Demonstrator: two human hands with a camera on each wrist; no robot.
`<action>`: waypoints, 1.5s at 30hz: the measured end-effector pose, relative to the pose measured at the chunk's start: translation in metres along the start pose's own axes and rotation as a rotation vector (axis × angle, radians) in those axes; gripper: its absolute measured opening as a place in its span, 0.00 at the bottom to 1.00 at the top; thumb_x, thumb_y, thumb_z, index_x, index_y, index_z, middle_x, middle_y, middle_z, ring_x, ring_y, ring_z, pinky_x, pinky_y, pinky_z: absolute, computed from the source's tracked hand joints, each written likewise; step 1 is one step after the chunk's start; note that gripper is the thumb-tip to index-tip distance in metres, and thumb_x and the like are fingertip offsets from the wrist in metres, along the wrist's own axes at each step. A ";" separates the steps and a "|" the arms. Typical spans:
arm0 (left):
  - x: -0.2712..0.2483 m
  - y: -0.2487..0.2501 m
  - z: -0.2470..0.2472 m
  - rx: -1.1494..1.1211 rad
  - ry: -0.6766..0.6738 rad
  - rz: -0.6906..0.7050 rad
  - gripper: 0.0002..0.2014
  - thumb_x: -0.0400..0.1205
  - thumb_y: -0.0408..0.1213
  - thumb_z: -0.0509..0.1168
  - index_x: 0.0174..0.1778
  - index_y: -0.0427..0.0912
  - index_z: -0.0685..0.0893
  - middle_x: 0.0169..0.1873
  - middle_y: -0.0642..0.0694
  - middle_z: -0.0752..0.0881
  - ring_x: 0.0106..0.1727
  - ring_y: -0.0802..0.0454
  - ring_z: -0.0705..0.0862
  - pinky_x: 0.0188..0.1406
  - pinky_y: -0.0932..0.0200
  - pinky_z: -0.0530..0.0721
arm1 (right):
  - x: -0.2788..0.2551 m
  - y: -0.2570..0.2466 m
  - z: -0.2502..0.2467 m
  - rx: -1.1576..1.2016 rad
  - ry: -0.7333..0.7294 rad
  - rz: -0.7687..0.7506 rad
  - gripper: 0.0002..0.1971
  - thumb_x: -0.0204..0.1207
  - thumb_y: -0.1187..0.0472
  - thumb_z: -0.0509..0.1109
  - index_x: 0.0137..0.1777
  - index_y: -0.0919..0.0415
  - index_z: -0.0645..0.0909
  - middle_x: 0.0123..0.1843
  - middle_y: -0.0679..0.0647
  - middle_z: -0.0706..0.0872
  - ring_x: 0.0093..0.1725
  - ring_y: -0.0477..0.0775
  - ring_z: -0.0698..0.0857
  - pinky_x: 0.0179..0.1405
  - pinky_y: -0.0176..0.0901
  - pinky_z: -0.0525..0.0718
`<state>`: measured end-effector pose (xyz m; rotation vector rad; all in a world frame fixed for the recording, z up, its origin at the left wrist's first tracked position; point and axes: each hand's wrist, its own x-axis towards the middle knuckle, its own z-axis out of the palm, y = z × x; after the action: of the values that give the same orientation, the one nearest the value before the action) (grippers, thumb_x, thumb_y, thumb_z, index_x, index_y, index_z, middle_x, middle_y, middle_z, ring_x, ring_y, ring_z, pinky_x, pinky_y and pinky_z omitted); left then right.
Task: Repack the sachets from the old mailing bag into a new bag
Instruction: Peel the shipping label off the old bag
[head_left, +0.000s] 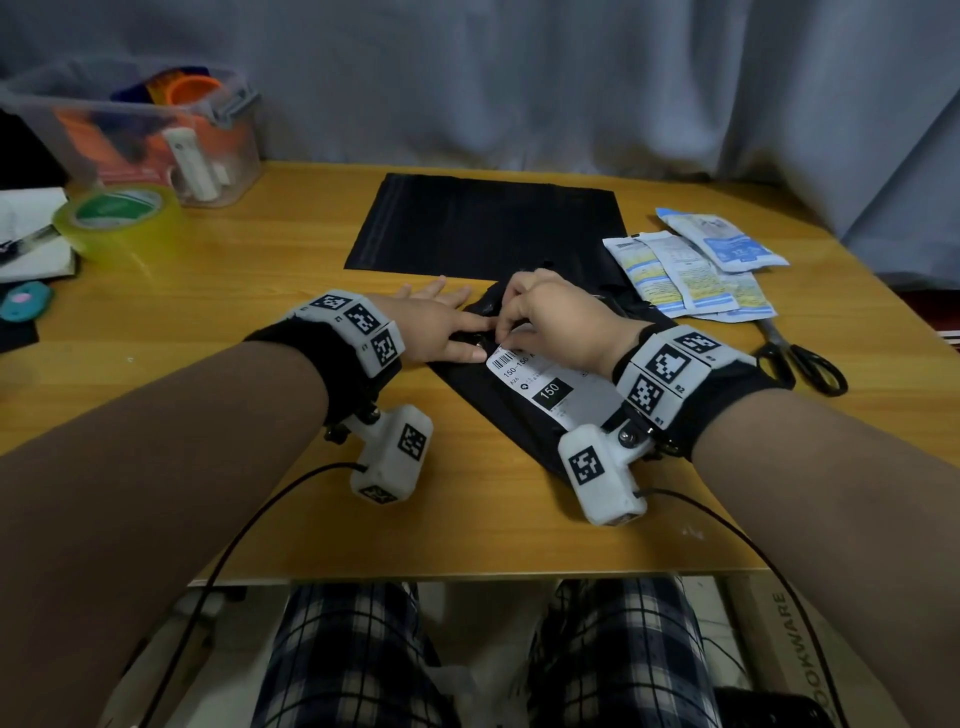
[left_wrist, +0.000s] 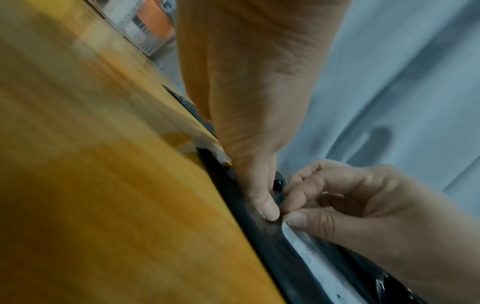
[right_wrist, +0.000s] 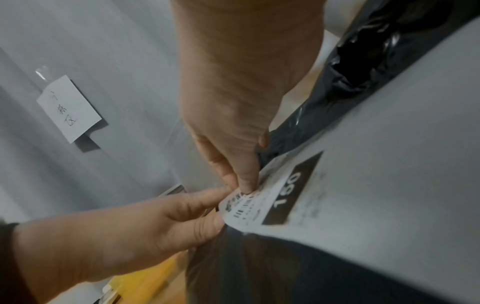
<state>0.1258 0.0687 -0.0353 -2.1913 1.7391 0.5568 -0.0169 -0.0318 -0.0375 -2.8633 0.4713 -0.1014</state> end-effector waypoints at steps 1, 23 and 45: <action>-0.001 0.002 0.000 0.010 0.005 -0.012 0.29 0.84 0.60 0.49 0.81 0.65 0.50 0.84 0.46 0.40 0.83 0.40 0.36 0.80 0.33 0.40 | -0.001 0.000 0.000 -0.018 0.020 -0.020 0.06 0.76 0.58 0.71 0.47 0.56 0.89 0.51 0.45 0.74 0.59 0.49 0.72 0.54 0.39 0.70; -0.025 0.015 0.023 0.058 0.210 -0.037 0.46 0.75 0.72 0.50 0.83 0.47 0.49 0.84 0.49 0.42 0.84 0.49 0.41 0.82 0.39 0.39 | -0.011 -0.011 0.007 0.180 -0.019 0.333 0.24 0.74 0.38 0.66 0.43 0.61 0.83 0.39 0.53 0.85 0.41 0.50 0.83 0.43 0.46 0.82; -0.022 0.026 0.017 0.085 -0.014 -0.158 0.43 0.79 0.69 0.43 0.83 0.48 0.38 0.84 0.46 0.39 0.84 0.49 0.39 0.82 0.40 0.42 | -0.009 -0.024 0.000 0.332 -0.080 0.465 0.13 0.76 0.56 0.71 0.51 0.67 0.87 0.50 0.59 0.89 0.50 0.53 0.84 0.57 0.44 0.82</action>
<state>0.0945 0.0898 -0.0393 -2.2339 1.5356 0.4502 -0.0184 -0.0069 -0.0323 -2.3595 0.9837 0.0166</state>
